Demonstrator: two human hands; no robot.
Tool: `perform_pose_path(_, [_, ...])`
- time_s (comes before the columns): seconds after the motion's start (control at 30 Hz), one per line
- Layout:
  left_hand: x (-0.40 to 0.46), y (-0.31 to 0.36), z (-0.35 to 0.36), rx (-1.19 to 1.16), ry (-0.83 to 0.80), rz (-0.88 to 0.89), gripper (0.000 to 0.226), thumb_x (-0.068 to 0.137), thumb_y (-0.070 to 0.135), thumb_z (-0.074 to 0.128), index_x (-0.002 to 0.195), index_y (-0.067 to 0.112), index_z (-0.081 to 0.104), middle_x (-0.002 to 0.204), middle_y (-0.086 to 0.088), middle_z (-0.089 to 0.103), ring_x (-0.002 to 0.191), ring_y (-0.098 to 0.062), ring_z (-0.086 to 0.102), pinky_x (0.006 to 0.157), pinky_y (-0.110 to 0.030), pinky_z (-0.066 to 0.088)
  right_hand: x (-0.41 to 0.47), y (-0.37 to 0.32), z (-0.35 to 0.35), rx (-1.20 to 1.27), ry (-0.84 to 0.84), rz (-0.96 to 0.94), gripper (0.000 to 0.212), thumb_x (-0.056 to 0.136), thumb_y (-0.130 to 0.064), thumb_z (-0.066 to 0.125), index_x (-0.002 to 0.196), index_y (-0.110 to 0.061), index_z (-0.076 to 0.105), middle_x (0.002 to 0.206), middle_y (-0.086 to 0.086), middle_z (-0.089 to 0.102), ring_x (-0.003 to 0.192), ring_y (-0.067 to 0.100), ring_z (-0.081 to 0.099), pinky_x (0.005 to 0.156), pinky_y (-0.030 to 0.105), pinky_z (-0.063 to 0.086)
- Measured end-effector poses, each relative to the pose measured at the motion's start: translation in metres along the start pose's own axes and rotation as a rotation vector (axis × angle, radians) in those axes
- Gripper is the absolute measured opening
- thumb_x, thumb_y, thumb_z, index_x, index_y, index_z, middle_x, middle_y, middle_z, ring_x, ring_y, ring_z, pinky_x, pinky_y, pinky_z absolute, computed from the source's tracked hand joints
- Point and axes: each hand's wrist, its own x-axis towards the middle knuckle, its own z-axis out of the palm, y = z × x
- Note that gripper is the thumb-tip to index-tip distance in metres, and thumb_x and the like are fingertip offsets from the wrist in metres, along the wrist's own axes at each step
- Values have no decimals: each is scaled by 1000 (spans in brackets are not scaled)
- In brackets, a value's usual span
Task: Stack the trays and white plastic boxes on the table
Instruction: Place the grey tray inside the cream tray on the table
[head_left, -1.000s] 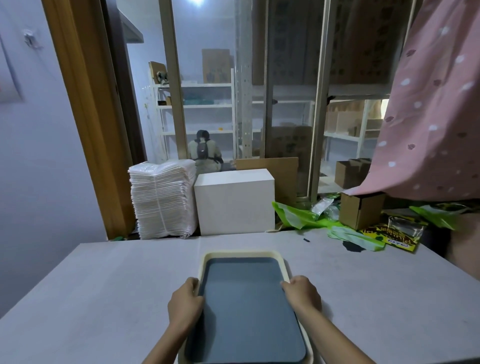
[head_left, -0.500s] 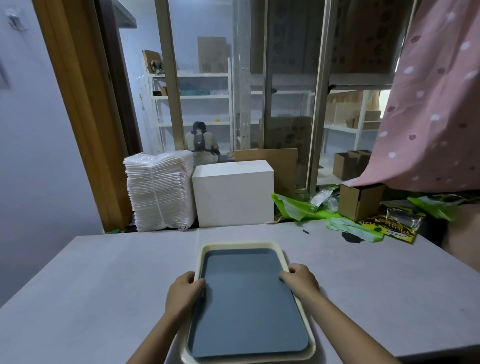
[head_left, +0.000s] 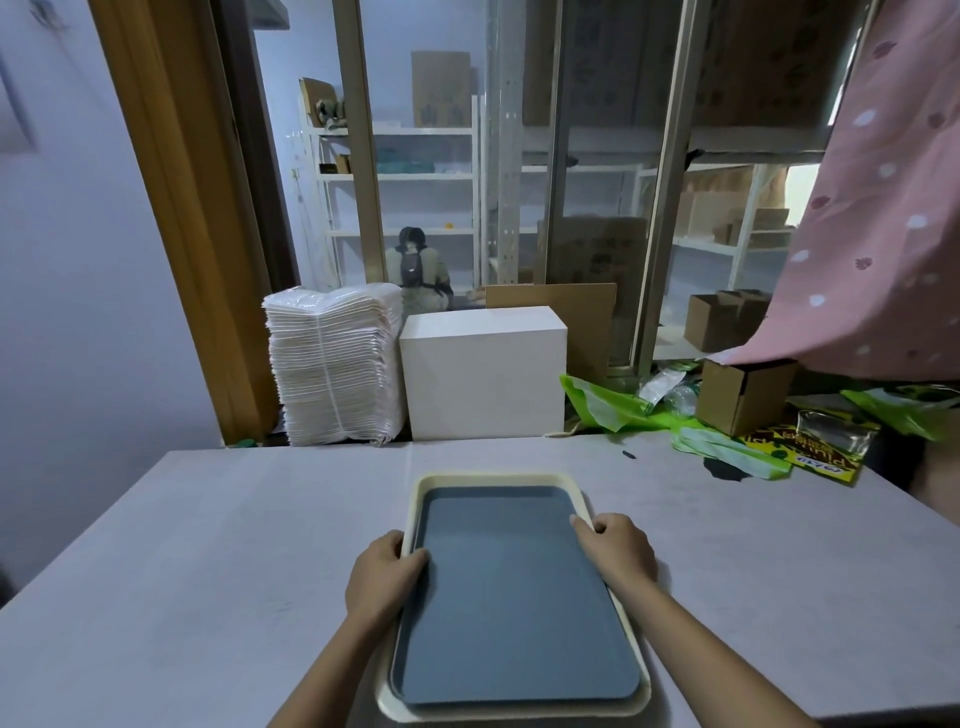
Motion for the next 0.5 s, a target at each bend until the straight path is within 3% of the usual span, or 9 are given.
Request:
perform_pose_path(0.17, [2, -3, 3, 1, 12, -14, 22, 81, 28, 51, 80, 8, 61, 76, -6, 67, 75, -25, 65, 59, -30, 44, -1, 4, 0, 72, -31, 12, 38, 81, -30, 51, 58, -19, 23, 54, -3, 22, 55, 19, 24, 54, 30, 15])
perform_pose_path(0.5, [4, -3, 4, 21, 7, -7, 18, 84, 25, 49, 82, 12, 61, 78, -2, 66, 75, -21, 62, 60, -29, 43, 2, 0, 0, -51, 29, 15, 45, 86, -37, 56, 56, -16, 29, 54, -1, 33, 52, 23, 35, 47, 26, 23])
